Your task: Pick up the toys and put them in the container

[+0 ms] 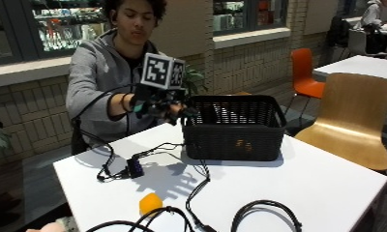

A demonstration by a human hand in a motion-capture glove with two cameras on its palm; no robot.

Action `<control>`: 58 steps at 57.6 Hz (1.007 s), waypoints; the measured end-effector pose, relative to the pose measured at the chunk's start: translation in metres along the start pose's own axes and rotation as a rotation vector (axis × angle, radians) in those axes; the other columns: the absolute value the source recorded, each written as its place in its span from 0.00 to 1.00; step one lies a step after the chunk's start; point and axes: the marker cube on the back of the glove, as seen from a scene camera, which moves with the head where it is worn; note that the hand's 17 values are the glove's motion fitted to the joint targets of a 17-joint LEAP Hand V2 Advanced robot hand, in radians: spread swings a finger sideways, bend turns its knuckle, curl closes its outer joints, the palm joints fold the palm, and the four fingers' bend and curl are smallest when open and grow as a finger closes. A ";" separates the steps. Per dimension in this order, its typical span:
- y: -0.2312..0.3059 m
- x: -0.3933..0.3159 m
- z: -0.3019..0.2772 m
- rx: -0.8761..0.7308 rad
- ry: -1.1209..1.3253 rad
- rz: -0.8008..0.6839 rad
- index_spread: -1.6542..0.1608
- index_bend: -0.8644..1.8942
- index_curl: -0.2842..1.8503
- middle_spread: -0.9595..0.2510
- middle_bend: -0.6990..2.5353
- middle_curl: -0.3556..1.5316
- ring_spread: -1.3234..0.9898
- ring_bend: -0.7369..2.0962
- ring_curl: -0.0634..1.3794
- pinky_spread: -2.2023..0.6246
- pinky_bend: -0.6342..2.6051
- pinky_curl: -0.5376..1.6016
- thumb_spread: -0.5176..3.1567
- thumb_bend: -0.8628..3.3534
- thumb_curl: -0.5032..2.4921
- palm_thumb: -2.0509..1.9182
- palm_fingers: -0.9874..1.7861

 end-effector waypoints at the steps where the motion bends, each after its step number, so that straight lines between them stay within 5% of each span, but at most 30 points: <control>1: 0.001 0.010 0.005 -0.019 -0.025 0.014 0.80 0.37 0.28 0.82 0.25 0.34 0.54 0.32 0.17 0.77 0.36 0.43 0.51 0.21 0.27 0.58 0.29; 17: 0.017 0.112 0.101 -0.304 -0.126 0.243 0.79 0.37 0.28 0.83 0.26 0.32 0.55 0.32 0.17 0.77 0.37 0.43 0.50 0.20 0.27 0.58 0.29; 33: 0.002 0.142 0.177 -0.472 -0.238 0.353 0.79 0.36 0.28 0.83 0.26 0.31 0.55 0.32 0.17 0.77 0.38 0.43 0.48 0.20 0.27 0.56 0.29; 58: -0.010 0.132 0.211 -0.452 -0.349 0.334 0.76 0.41 0.31 0.84 0.25 0.29 0.55 0.30 0.16 0.77 0.37 0.43 0.46 0.20 0.27 0.54 0.30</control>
